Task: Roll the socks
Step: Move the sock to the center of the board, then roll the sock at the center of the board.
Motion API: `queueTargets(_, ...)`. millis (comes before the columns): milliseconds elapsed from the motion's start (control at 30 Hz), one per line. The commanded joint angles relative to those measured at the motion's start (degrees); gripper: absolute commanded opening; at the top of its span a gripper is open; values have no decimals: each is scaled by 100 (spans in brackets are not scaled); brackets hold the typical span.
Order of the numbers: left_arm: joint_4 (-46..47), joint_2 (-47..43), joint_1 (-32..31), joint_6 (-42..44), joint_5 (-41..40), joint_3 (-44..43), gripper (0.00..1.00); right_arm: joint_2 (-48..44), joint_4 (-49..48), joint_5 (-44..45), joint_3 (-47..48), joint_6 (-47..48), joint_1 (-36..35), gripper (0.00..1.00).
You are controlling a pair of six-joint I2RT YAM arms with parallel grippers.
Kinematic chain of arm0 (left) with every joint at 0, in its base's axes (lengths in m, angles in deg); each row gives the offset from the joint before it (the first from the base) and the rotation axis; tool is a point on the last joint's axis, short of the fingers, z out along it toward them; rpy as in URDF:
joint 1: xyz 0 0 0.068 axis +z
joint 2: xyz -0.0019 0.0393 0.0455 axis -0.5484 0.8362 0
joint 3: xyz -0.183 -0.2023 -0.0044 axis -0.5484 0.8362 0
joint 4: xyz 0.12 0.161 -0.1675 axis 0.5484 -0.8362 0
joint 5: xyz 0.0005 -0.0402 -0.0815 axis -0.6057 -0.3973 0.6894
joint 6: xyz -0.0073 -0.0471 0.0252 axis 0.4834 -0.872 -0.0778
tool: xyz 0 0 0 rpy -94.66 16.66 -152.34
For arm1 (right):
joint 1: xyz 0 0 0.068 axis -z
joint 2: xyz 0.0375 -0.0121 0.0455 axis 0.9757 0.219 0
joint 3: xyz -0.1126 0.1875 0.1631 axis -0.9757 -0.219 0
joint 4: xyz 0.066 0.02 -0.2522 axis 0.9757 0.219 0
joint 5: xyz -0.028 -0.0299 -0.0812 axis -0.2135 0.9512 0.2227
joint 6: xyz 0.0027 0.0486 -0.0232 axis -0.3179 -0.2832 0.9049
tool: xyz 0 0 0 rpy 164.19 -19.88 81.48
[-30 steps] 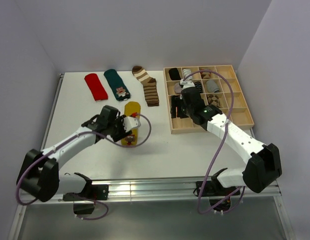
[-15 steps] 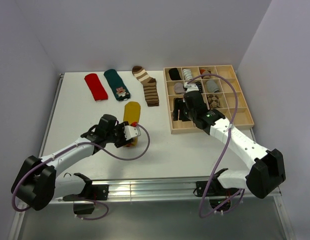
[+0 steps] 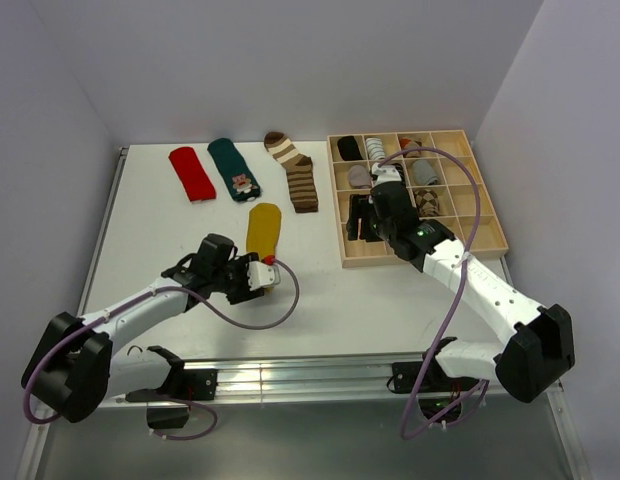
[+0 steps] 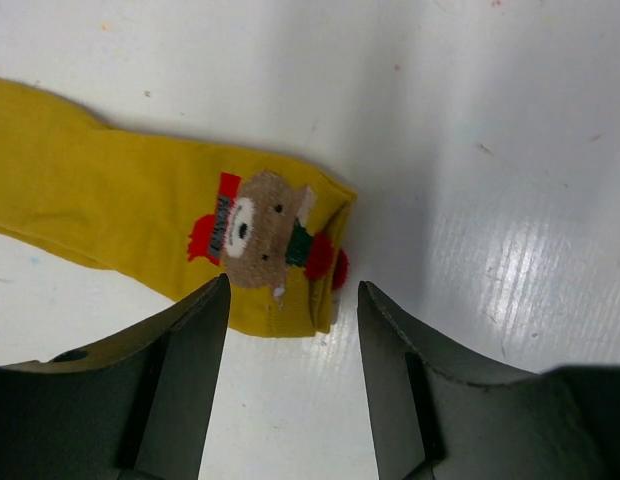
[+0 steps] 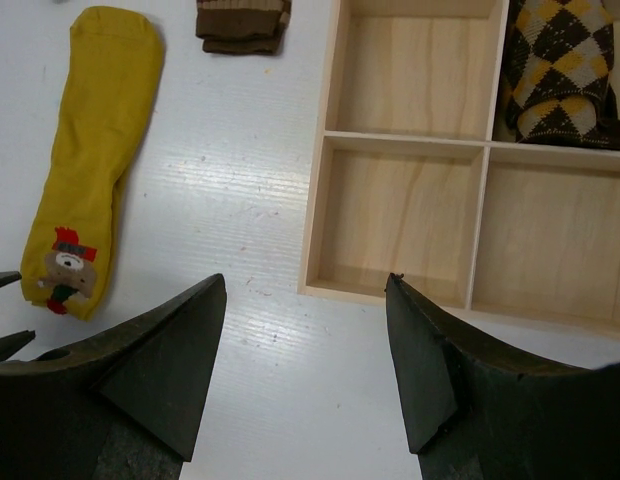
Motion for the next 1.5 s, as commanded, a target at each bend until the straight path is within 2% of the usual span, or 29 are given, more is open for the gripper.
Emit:
queueTargets(0,223,-71,-24,208,114,196,59,-153,-83,142,-72,-42,1,72)
queueTargets(200,715,193,-33,234,-36,399,58,-136,-162,124,-133,-51,1,72)
queueTargets(333,1381,298,-42,120,-150,558,58,-118,-197,89,-142,-42,1,72)
queueTargets(633,1673,597,-85,93,-317,566,56,-118,-259,45,-221,-24,1,72)
queueTargets(733,1568,764,-112,146,-352,531,51,-144,-276,36,-265,-24,1,72)
queueTargets(833,1244,1001,-138,146,-317,356,41,-162,-303,-8,-265,2,1,72)
queueTargets(933,717,1264,-147,50,-212,22,20,-162,-338,-78,-274,19,1,71)
queueTargets(1033,23,1423,-156,-47,-45,-417,10,-179,-391,-166,-309,54,1,70)
queueTargets(1200,-1383,1660,-156,-284,517,-1471,5,-311,-531,-507,-388,186,-8,70)
queueTargets(1333,-2989,2309,-138,-285,1070,-2368,3,-531,-891,-974,-669,274,-69,69)
queueTargets(1467,-3992,2882,-68,-30,1554,-3149,2,-811,-1216,-1229,-968,327,-192,69)
